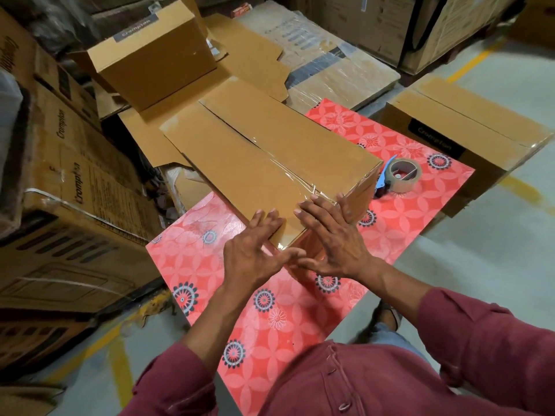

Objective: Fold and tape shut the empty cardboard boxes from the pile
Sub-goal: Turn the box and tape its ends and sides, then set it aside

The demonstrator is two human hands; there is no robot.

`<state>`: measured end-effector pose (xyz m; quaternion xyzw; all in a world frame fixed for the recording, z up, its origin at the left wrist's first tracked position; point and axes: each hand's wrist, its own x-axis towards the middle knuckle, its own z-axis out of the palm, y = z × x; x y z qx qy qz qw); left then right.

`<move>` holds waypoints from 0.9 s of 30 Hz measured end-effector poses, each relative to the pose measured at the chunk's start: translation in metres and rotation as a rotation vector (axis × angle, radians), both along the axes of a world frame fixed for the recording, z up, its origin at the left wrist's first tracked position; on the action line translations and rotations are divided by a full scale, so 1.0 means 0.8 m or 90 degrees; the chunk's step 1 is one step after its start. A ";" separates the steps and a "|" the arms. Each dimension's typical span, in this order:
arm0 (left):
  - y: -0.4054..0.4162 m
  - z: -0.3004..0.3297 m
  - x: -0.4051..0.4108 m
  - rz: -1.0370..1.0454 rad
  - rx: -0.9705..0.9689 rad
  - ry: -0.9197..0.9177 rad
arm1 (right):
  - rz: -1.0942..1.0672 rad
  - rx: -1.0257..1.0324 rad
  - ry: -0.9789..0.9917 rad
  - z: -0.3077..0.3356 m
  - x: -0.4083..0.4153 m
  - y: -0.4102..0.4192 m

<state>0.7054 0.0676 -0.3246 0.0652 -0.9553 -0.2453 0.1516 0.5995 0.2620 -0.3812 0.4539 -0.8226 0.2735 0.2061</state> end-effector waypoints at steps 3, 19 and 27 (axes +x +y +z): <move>-0.025 -0.001 0.011 -0.139 -0.007 -0.010 | -0.015 -0.017 0.007 -0.003 0.001 -0.004; -0.088 -0.033 -0.018 -0.304 -0.141 0.159 | -0.028 -0.024 0.020 -0.010 -0.006 -0.010; -0.087 -0.031 -0.015 -0.321 -0.130 0.156 | -0.064 -0.035 0.011 -0.009 -0.001 -0.020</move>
